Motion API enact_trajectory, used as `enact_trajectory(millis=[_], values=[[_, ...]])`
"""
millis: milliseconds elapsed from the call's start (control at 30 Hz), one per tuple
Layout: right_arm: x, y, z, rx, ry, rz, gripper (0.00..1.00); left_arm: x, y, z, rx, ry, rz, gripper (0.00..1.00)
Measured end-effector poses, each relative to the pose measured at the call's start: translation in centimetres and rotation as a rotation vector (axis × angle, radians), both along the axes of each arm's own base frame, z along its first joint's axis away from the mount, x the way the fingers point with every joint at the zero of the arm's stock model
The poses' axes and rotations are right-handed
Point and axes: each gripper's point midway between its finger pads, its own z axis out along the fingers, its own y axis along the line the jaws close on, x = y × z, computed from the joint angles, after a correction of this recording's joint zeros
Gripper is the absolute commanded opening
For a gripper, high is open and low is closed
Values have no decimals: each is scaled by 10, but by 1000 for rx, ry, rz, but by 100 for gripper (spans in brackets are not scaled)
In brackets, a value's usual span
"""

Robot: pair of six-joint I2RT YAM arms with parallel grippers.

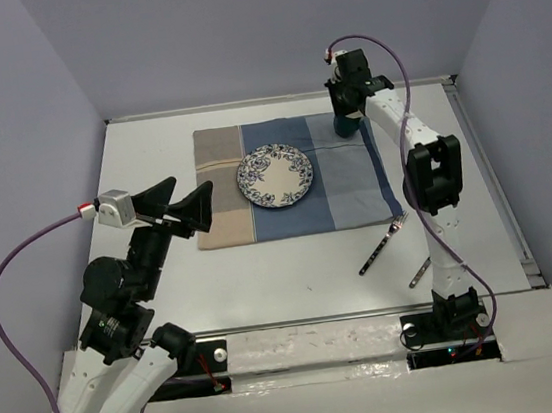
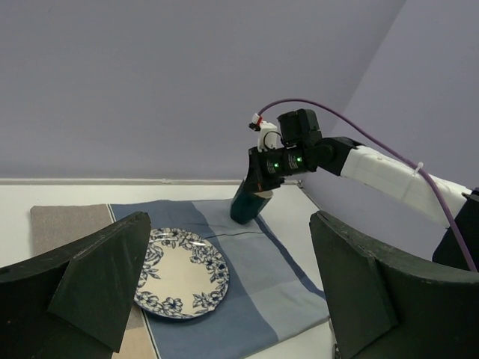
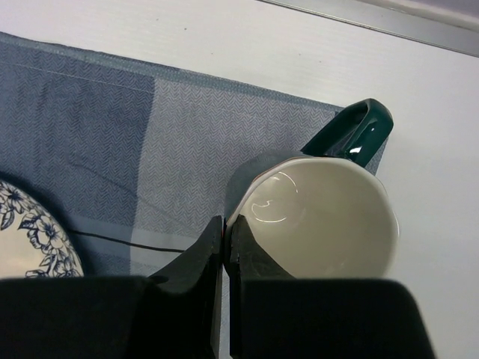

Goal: Set the dinner table for one person

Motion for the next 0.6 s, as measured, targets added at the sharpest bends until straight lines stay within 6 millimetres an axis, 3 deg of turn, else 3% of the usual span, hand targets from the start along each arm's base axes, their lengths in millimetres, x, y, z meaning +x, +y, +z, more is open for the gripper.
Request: enact_trajectory(millis=[33,133,167,233,267,333,467,533,600], values=[[1,0,-4,-4,4,1,2,0,0,0,0,0,0,99],[3,0,-15,-14,18,2,28,1,0,-1,1,2,0,99],[5,-1,-15,-20,14,2,45,1,-1,-1,2,3,0,99],[6,-2,-13,-25,7,-8,64,2,-1,-1,4,5,0,99],[7,-3,-11,-29,1,-10,69,2,-1,-2,4,6,0,99],[9,-3,-7,-26,-10,-20,74,3,-2,-3,6,9,0,99],[5,-4,12,7,-34,-54,74,8,-5,-7,16,26,0,99],[-6,-5,29,42,-47,-77,74,12,-9,-11,26,39,-6,99],[-33,-9,57,87,-65,-105,72,18,-17,-19,41,68,-24,99]])
